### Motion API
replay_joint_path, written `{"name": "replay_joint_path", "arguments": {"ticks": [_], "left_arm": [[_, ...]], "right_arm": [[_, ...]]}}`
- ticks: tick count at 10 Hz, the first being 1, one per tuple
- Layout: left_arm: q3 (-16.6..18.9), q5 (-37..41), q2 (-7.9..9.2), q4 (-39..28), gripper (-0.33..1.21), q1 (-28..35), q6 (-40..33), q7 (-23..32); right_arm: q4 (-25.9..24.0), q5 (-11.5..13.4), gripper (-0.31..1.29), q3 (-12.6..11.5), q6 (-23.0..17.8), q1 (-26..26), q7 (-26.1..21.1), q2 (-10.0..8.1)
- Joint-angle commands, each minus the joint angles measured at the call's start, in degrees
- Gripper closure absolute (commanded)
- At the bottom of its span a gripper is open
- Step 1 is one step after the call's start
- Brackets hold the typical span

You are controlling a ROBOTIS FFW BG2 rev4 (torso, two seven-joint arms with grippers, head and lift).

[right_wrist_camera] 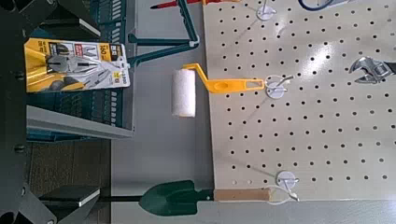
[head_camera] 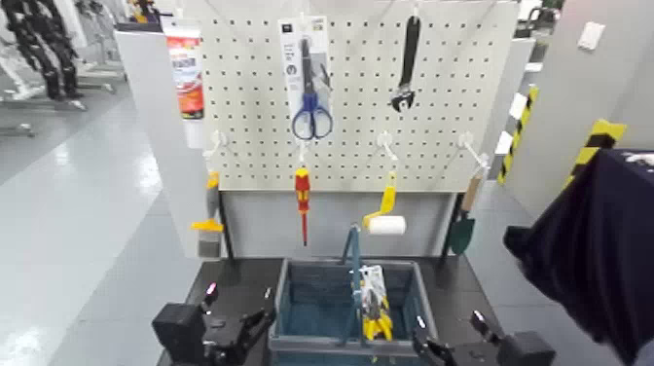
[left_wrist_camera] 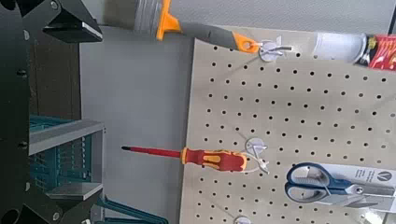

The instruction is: Put the yellow roller into the crate.

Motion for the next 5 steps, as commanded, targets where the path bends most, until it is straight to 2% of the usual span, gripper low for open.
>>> {"name": "replay_joint_path", "arguments": {"ticks": [1,5], "left_arm": [[0.22,-0.12,-0.11,0.0,0.17,0.13,-0.03,0.16],[0.48,0.06,-0.38,0.09,0.17,0.3,-0.21,0.16]], "right_arm": [[-0.08,0.0,0.13,0.01,0.1,0.01,-0.09,-0.01],[-0.08,-0.18,0.13,0.01,1.24,-0.34,0.09,-0.1]]}}
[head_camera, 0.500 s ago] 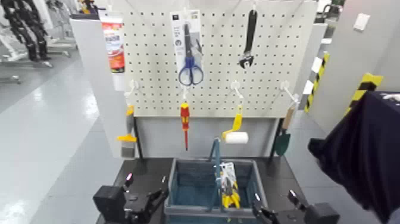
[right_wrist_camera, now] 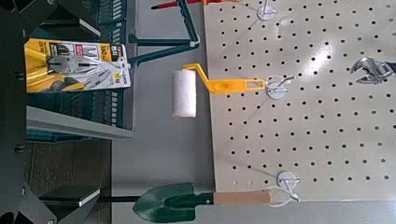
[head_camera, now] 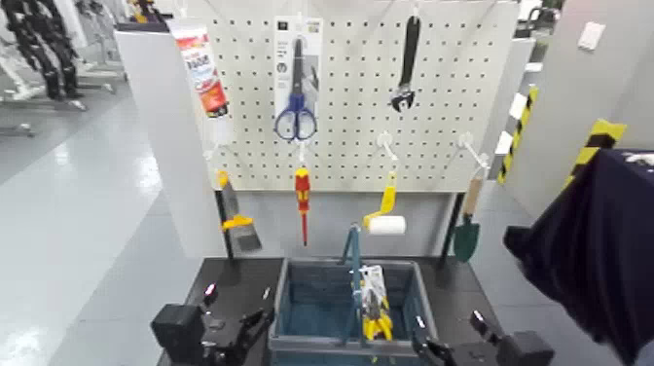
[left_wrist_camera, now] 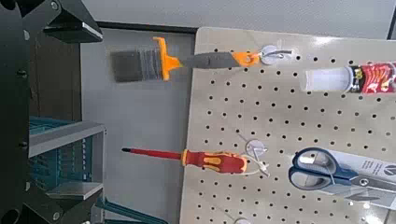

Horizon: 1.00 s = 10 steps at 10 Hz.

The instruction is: Put the yellow roller into the crate.

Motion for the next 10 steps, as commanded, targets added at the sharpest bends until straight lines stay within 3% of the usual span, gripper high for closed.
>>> {"name": "replay_joint_path", "arguments": {"ticks": [1,4,10], "left_arm": [[0.12,0.1,-0.15,0.09,0.18,0.08,-0.09,0.0],[0.03,0.27,-0.15,0.35,0.17,0.0,-0.18,-0.09],[0.21,0.36,-0.33,0.62,0.17,-0.09,-0.53,-0.09]], "right_arm": [[-0.18,-0.35,0.14,-0.75,2.21,-0.81,1.41,-0.09],[0.87,0.7,0.13,-3.21,5.46,-6.17,8.0,-0.44],[9.05,-0.44,0.13,-1.37,6.87,-19.79,14.16,-5.54]]}}
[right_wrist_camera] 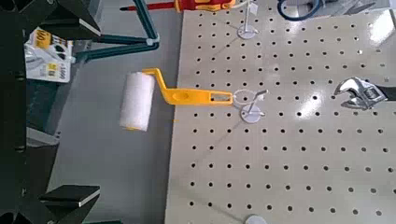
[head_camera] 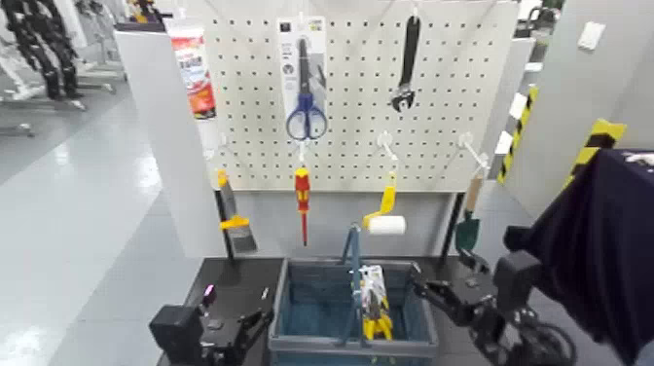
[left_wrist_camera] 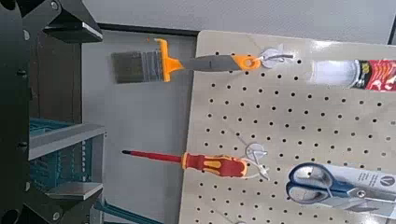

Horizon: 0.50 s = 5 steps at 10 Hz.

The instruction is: Put the yellow roller into the crate.

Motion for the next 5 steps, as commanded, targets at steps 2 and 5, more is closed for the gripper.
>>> {"name": "replay_joint_path", "arguments": {"ticks": [2,5], "left_arm": [[0.05,0.0,-0.13,0.26,0.17,-0.02,-0.27,-0.01],[-0.04,0.0,-0.13,0.35,0.17,-0.2,-0.44,0.08]], "right_arm": [[8.1,-2.17,0.13,2.1,-0.6,-9.08,3.0,-3.16],[16.19,-2.87,0.13,4.82,-3.07,-16.19,5.38,-4.48]]}}
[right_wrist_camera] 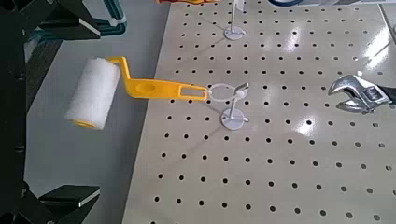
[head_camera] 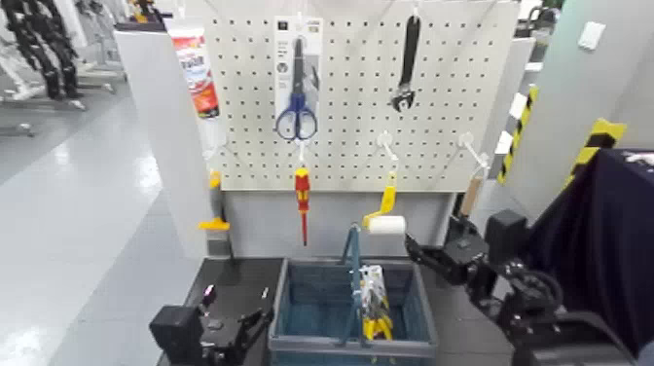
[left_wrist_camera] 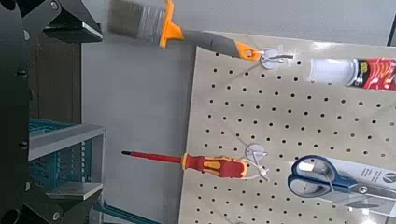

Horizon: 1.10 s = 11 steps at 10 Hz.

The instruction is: Put the yellow roller into the crate.

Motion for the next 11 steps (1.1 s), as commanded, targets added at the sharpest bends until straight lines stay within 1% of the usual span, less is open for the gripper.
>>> {"name": "replay_joint_path", "arguments": {"ticks": [1,3,5,7,9,11], "left_arm": [[-0.02,0.0,0.0,0.02,0.17,-0.1,-0.02,-0.02],[-0.19,0.0,0.0,0.19,0.17,-0.28,-0.02,-0.02],[-0.37,0.0,0.0,0.54,0.17,-0.54,-0.37,-0.02],[-0.63,0.18,0.0,0.81,0.17,-0.89,-0.55,-0.02],[-0.89,0.18,0.09,1.16,0.17,-1.24,-0.9,-0.02],[-1.16,0.35,0.26,1.51,0.17,-1.59,-1.16,-0.02]], "right_arm": [[7.52,-0.8,0.13,2.45,-2.67,-5.81,1.13,-0.74],[11.74,-1.15,0.13,4.2,-4.43,-9.51,1.31,-1.0],[17.46,-2.12,0.13,5.96,-6.1,-13.99,3.77,-0.83],[24.22,-3.35,0.13,6.49,-8.38,-17.86,7.29,0.05],[29.23,-3.35,0.13,7.19,-9.35,-21.72,11.95,0.75],[31.43,-3.97,0.14,7.81,-9.44,-23.13,13.79,0.93]]}}
